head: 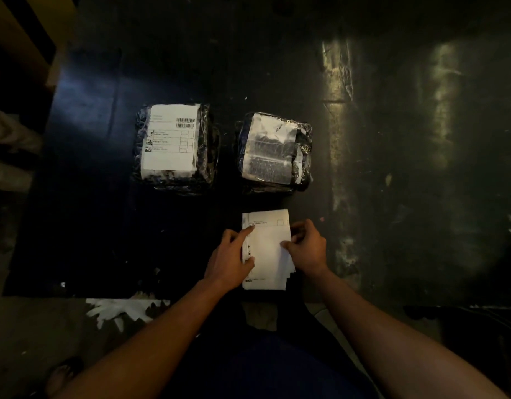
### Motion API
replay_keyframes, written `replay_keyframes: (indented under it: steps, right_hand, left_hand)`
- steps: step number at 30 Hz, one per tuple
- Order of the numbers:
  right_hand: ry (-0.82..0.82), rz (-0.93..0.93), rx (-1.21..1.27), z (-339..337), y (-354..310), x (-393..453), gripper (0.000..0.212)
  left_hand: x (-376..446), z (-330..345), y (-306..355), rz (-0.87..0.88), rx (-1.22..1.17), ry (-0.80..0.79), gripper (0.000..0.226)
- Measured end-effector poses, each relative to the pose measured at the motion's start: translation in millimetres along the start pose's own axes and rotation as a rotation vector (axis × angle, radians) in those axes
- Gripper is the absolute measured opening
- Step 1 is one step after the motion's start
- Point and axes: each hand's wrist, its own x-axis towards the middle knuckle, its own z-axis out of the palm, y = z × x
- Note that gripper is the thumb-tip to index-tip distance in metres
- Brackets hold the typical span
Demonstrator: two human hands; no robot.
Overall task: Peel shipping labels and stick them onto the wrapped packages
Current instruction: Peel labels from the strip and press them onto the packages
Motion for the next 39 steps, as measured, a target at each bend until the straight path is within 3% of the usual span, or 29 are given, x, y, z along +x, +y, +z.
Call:
replay_keyframes:
  steps: [11, 18, 24, 29, 33, 36, 39]
  right_hand:
    - [0.082, 0.032, 0.102, -10, 9, 0, 0.039]
    - [0.038, 0.019, 0.102, -13, 12, 3, 0.034]
    - [-0.014, 0.026, 0.122, -5, 12, 5, 0.039]
    - [0.113, -0.032, 0.120, -9, 17, 2, 0.030]
    - [0.085, -0.034, 0.128, -20, 27, 0, 0.030]
    - [0.043, -0.058, 0.140, -35, 24, -13, 0.035]
    - [0.001, -0.106, 0.252, -53, 9, -33, 0.039]
  left_hand:
    - [2, 2, -5, 0.020, 0.003, 0.002, 0.079]
    - [0, 2, -4, 0.055, -0.011, 0.010, 0.085]
    - [-2, 2, -5, 0.055, 0.002, 0.016, 0.071]
    - [0, 3, -5, 0.044, -0.031, 0.019, 0.071]
    - [-1, 2, -4, 0.051, -0.020, 0.018, 0.072]
    - [-5, -2, 3, 0.062, 0.001, 0.110, 0.067]
    - [-12, -12, 19, 0.098, -0.143, 0.237, 0.057]
